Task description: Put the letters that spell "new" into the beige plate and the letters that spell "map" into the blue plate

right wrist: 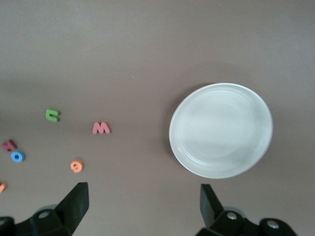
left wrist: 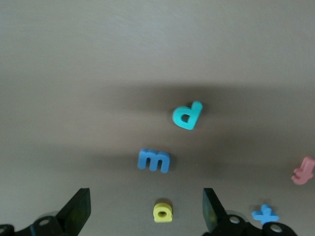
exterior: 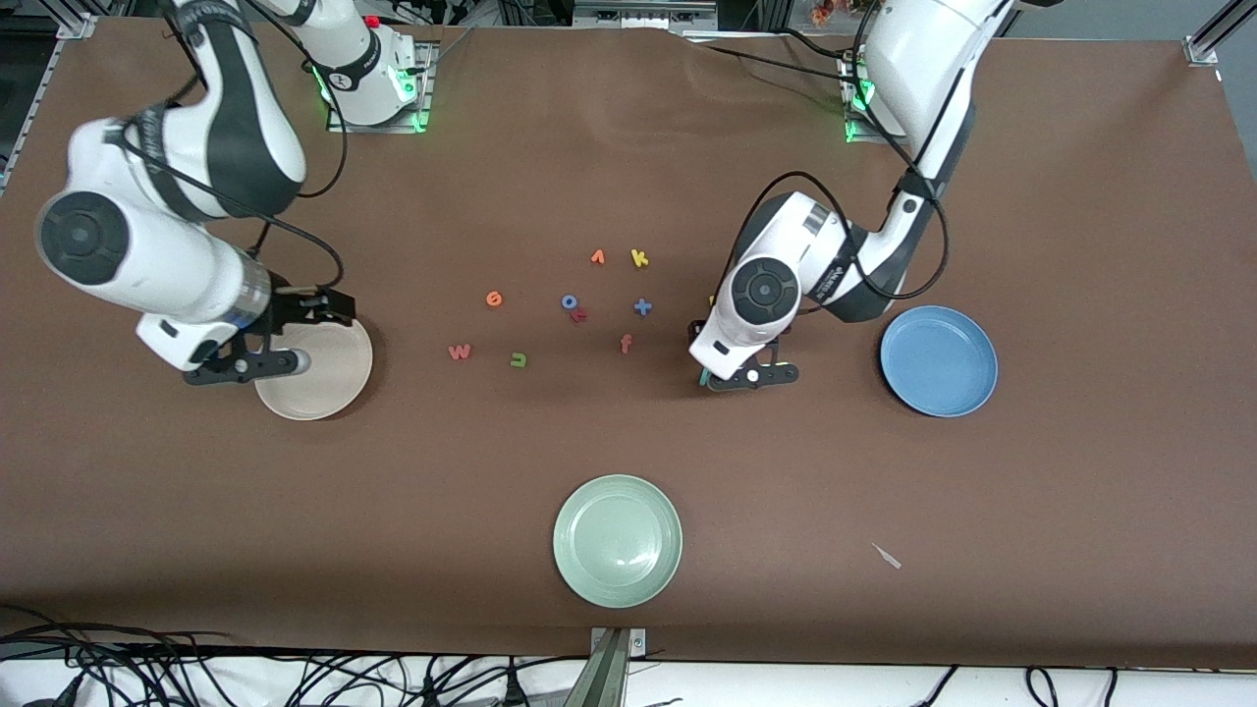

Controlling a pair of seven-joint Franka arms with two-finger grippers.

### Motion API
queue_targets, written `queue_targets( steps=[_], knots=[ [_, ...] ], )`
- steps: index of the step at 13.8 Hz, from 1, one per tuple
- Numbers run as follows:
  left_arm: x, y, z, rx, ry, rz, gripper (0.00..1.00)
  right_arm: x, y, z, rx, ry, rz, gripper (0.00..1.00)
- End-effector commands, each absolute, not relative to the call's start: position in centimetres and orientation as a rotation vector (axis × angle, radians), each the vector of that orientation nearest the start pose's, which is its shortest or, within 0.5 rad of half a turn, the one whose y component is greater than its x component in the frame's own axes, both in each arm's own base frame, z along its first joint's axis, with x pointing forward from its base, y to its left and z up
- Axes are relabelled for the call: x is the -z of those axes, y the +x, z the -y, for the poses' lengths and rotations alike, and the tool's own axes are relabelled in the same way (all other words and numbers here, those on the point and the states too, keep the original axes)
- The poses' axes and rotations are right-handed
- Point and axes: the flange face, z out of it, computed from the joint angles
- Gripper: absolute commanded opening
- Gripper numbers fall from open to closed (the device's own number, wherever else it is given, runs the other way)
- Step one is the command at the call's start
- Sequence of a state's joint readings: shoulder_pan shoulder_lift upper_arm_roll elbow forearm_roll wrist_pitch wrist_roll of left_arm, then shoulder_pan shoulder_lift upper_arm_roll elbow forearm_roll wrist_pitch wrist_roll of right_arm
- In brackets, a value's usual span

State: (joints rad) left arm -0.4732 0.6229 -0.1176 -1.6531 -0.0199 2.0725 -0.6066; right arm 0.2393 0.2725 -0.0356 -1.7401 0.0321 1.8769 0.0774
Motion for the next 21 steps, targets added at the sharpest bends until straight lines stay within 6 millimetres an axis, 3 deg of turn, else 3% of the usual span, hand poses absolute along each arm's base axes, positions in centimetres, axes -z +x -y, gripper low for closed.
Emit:
queue_targets(
  steps=[1, 3, 6, 8, 10, 13, 14, 17, 21],
  knots=[
    [-20.4, 53.5, 35.2, -0.275, -3.116, -0.095, 1.00, -37.7, 58.5, -15.2, -0.164, -3.126, 0.122, 1.00],
    [-18.0, 51.6, 35.4, -0.201, -3.142, -0.197, 1.00, -33.8, 57.0, -16.2, -0.089, -3.122, 0.140, 1.00],
    [-17.3, 51.6, 35.2, -0.199, -3.141, -0.316, 1.00, -28.2, 54.3, -17.1, -0.016, -3.119, 0.162, 1.00],
    [-17.1, 51.5, 35.2, -0.200, -3.138, -0.322, 0.98, -25.7, 53.8, -18.0, -0.008, -3.124, 0.121, 1.00],
    [-16.6, 51.7, 35.1, -0.203, -3.139, -0.313, 0.72, -24.1, 53.3, -19.8, -0.006, -3.128, 0.052, 1.00],
    [-16.9, 52.2, 35.4, -0.184, -3.143, -0.315, 0.71, -22.0, 52.3, -22.5, 0.003, -3.128, -0.067, 1.00],
    [-16.9, 52.2, 35.4, -0.183, -3.142, -0.317, 0.60, -21.3, 52.1, -23.0, 0.005, -3.128, -0.077, 1.00],
    [-16.9, 52.4, 35.2, -0.180, -3.142, -0.320, 0.13, -19.9, 52.1, -23.1, -0.004, -3.133, -0.077, 1.00],
    [-18.8, 53.9, 34.1, -0.109, -3.096, -0.368, 0.09, -18.5, 52.6, -23.0, 0.012, -3.133, -0.058, 1.00]
  ],
)
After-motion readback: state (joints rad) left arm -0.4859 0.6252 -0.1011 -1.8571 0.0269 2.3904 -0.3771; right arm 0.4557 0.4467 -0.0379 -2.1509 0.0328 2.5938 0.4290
